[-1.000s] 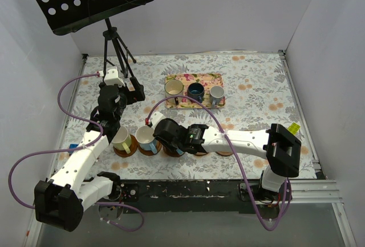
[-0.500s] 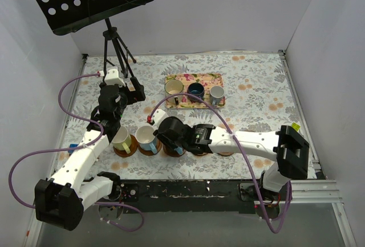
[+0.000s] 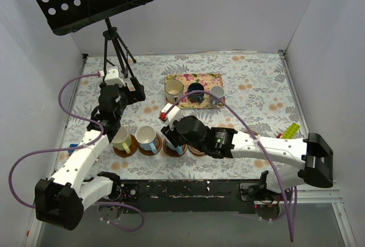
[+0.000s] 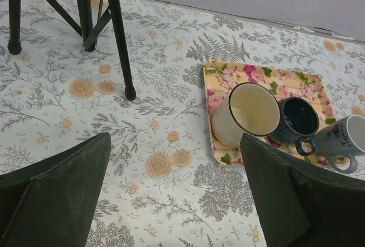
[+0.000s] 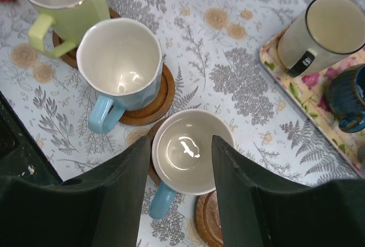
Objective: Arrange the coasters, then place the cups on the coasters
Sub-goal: Place the cup on the coaster, then pick up the cup from the tray.
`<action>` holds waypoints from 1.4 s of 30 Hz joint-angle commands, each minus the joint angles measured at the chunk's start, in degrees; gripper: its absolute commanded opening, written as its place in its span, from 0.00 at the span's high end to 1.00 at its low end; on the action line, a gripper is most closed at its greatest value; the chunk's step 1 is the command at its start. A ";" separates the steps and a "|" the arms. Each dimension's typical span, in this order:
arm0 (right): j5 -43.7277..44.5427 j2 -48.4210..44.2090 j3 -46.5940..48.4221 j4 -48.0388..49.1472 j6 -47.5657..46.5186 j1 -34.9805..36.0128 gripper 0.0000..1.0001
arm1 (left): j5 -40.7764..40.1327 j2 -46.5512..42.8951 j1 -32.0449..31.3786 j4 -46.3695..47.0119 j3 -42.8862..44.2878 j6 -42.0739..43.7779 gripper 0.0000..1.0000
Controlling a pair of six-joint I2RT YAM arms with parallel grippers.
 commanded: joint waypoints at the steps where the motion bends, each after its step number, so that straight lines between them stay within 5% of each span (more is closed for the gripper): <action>1: 3.69 -4.04 -0.09 6.17 -1.74 0.18 0.43 | -0.06 -0.16 0.26 -0.05 2.39 -0.06 0.02; 5: 4.32 -4.05 2.63 3.28 -2.09 -2.09 0.42 | 0.02 0.01 0.26 -0.05 2.39 -0.15 0.02; 17: -13.43 -1.33 8.43 -5.25 -1.30 -18.70 0.46 | 0.38 0.63 0.26 -1.63 2.57 -0.23 0.02; 42: -27.94 36.90 47.71 -16.77 -17.56 -29.43 0.46 | 0.99 2.74 0.35 -1.90 3.27 -0.32 0.02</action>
